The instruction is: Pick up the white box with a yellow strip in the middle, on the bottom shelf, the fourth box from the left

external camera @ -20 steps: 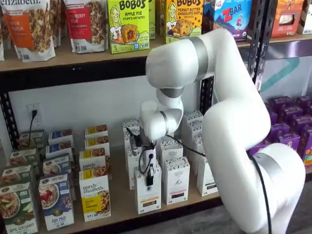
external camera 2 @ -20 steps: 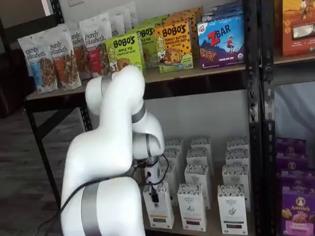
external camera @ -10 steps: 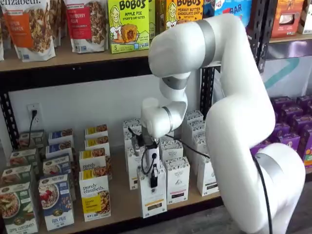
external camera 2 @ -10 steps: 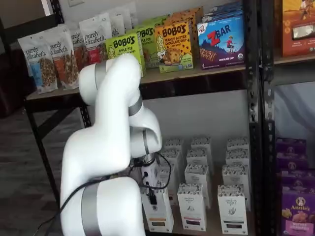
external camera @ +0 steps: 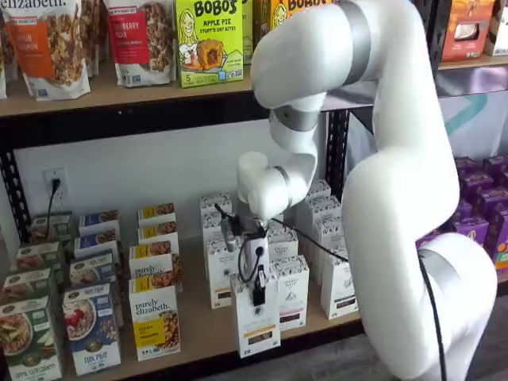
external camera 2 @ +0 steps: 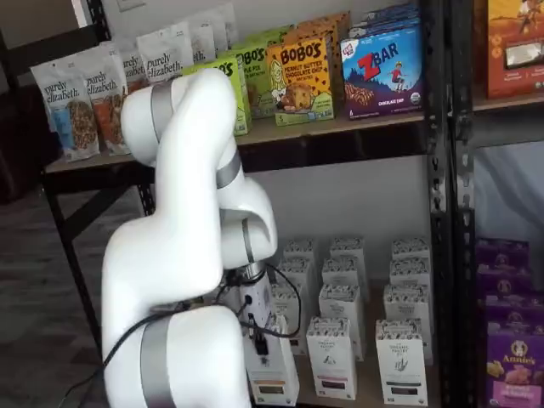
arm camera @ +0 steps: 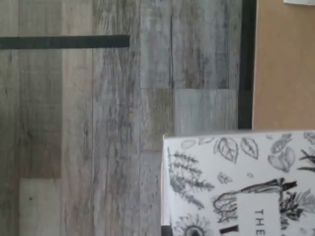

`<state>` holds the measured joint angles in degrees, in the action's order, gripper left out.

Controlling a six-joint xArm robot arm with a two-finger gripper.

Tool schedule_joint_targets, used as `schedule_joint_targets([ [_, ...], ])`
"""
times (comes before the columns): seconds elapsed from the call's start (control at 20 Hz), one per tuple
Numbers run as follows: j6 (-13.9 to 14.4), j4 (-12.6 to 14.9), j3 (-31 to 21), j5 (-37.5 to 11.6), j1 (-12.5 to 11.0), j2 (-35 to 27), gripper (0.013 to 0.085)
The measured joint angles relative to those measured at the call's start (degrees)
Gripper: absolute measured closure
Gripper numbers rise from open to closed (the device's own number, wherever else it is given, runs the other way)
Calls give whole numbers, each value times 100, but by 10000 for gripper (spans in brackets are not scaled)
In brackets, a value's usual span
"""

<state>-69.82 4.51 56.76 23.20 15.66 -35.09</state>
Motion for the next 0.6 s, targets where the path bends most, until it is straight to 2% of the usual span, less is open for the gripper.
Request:
schedule_joint_targets([
  [0.2, 371, 432, -443, -38, -28, 422, 490],
  [0.25, 392, 448, -528, -2, -20, 520, 490],
  [0.35, 328, 356, -658, 101, 2, 690, 490],
  [0.5, 40, 0, -809, 338, 42, 957, 490],
  [0.6, -55, -115, -864, 394, 51, 1047, 490],
])
